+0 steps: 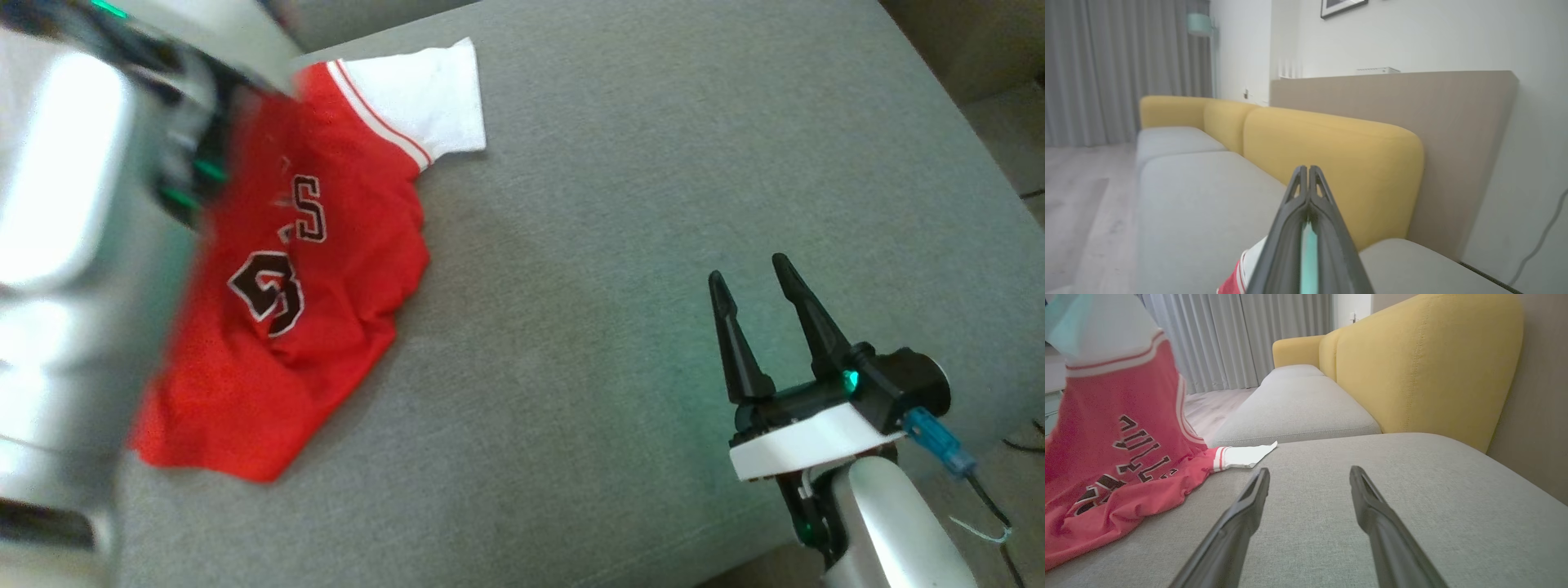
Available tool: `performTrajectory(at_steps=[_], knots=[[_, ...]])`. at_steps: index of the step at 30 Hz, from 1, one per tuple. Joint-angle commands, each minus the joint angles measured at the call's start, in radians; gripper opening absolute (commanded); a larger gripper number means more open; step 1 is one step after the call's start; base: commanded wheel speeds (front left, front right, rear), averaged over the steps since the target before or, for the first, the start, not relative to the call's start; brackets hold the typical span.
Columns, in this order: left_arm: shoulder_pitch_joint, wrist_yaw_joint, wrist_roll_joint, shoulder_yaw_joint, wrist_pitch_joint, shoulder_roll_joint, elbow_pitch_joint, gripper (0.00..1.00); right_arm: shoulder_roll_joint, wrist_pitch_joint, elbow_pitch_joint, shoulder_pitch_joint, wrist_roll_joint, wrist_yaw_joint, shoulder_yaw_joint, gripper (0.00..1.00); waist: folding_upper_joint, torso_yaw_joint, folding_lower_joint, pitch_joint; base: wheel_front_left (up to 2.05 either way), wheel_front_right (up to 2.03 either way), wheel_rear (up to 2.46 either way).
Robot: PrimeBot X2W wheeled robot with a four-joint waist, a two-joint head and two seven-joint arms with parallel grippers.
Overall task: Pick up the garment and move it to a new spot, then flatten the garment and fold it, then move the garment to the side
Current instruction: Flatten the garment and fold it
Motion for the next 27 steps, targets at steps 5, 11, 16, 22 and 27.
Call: performTrajectory(at_steps=[5, 11, 16, 22, 27], knots=[[0.1, 0.018, -0.027, -0.092, 0.045, -0.114, -0.166, 0.0, 0.005, -0.002, -0.038, -0.021, -0.001, -0.001, 0.017, 1.0, 0.0, 0.029, -0.0001, 0.003, 0.0, 0.0, 0.0], [0.253, 0.025, 0.001, -0.269, 0.037, -0.248, -0.133, 0.0, 0.012, -0.002, -0.04, -0.036, 0.006, -0.001, 0.023, 1.0, 0.0, 0.014, -0.0001, 0.009, 0.0, 0.0, 0.0], [0.332, 0.014, -0.017, -0.366, 0.001, -0.304, -0.039, 0.0, 0.016, -0.002, -0.04, -0.038, 0.008, -0.001, 0.024, 1.0, 0.0, -0.017, -0.0001, 0.018, 0.0, 0.0, 0.0], [0.353, 0.002, -0.06, -0.477, -0.046, -0.316, 0.028, 0.0, 0.018, -0.002, -0.038, -0.038, 0.008, -0.001, 0.019, 1.0, 0.0, -0.044, -0.0001, 0.025, 0.0, 0.0, 0.0], [0.349, -0.002, -0.148, -0.586, -0.081, -0.317, 0.018, 0.0, 0.02, -0.002, -0.033, -0.041, 0.008, -0.001, 0.022, 1.0, 0.0, -0.053, -0.0001, 0.028, 0.0, 0.0, 0.0]])
